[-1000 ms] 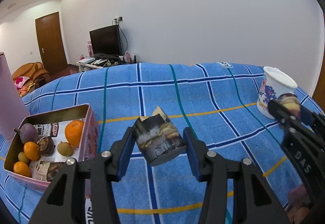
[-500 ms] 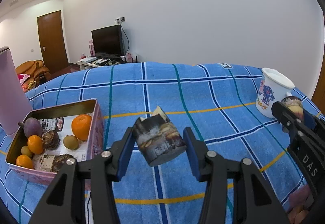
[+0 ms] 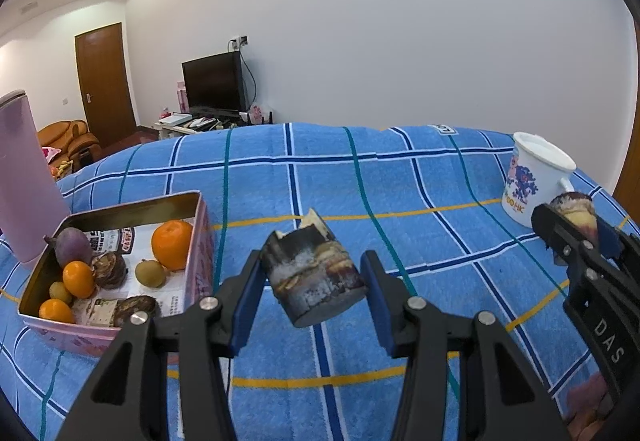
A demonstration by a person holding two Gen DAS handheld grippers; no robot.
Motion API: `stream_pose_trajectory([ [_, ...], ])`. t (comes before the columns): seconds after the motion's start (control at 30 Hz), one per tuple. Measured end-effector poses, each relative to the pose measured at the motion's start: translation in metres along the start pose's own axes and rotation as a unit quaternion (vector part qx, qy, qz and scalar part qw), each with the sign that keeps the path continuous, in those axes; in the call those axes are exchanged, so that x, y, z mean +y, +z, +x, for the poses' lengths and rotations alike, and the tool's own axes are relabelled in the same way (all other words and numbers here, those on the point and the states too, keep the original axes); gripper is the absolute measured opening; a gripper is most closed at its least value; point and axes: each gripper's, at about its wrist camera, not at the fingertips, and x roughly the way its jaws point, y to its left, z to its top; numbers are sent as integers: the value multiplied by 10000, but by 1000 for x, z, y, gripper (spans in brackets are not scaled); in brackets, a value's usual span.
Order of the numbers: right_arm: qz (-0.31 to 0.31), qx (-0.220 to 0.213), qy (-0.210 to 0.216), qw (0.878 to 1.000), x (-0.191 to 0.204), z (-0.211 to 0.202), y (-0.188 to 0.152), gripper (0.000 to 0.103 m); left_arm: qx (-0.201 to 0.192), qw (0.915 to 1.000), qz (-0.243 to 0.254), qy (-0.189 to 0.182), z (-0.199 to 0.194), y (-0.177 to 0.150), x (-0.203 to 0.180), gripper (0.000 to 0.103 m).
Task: Organize fruits
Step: 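Carry the dark can to the tin with the left tool while the right tool carries the striped can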
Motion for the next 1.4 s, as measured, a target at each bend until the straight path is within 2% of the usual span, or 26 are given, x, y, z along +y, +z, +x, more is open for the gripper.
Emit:
stream_pose_trajectory([
  [0.47,-91,28,48,9999,10,-6,-5,45,69,10000,-39,46,-8,-7,11,51],
  [0.67,-60,147,160,9997,20,-5,-7,45,110,9998,116,92,-12,-11,21,51],
  [1.07,-137,340,504,9981,58,1,-9,45,-89,9991,183,361,-23,-6,66,51],
  [1.4,-146,378,672,9969,88,-1,-12,45,-34,9991,-12,413,-18,-13,92,51],
])
